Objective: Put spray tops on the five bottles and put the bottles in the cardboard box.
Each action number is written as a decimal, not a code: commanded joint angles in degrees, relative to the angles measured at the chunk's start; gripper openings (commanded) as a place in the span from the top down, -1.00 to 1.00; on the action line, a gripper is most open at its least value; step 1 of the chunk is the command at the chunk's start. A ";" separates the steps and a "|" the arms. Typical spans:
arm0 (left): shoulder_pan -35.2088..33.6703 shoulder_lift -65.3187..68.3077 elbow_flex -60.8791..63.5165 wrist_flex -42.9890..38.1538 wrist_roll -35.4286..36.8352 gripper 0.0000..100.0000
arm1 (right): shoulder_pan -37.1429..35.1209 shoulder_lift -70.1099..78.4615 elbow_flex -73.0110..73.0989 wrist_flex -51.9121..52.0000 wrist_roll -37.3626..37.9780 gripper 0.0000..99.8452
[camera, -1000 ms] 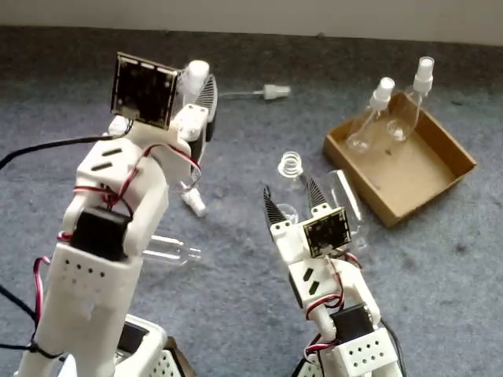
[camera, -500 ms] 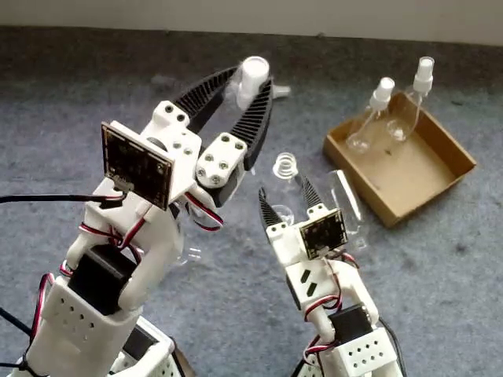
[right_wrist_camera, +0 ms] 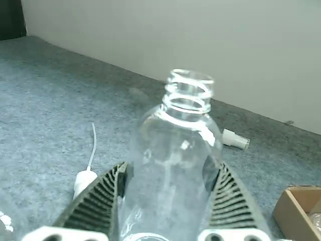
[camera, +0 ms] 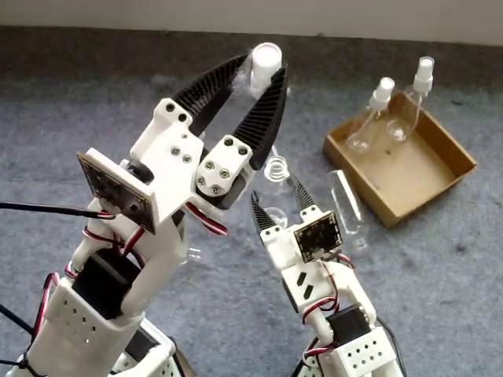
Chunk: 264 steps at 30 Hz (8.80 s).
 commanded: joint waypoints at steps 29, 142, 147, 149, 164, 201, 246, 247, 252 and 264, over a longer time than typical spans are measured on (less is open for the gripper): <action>0.92 -4.26 11.03 -15.30 0.35 0.93 | -0.57 -0.84 7.96 -1.63 -0.09 0.86; -5.58 -14.20 38.20 -7.03 0.53 0.69 | -0.66 -0.75 7.96 1.63 -0.09 0.86; -6.02 -22.90 38.29 3.34 0.44 0.69 | -0.57 -0.84 7.87 1.63 -0.09 0.86; -5.85 -26.77 38.46 8.44 0.44 0.69 | -0.48 -0.84 7.69 1.54 -0.09 0.86; -5.67 -49.80 52.53 21.36 0.70 0.70 | 9.45 -0.84 6.55 -3.91 -0.09 0.86; 1.01 -48.66 68.35 11.16 0.70 0.70 | 9.54 -0.13 -21.85 -4.44 -0.09 0.86; 4.62 -48.66 68.35 10.90 5.36 0.70 | 2.95 -10.15 -17.10 12.70 -0.09 0.86; 4.88 -48.66 68.35 10.90 5.80 0.70 | 2.59 -10.15 -17.01 12.70 -0.09 0.86; 4.88 -48.66 68.35 10.99 5.80 0.70 | 2.68 -10.15 -16.92 12.70 0.00 0.86; 4.70 -48.66 68.35 11.16 5.71 0.70 | 2.68 -10.15 -21.76 12.97 0.00 0.86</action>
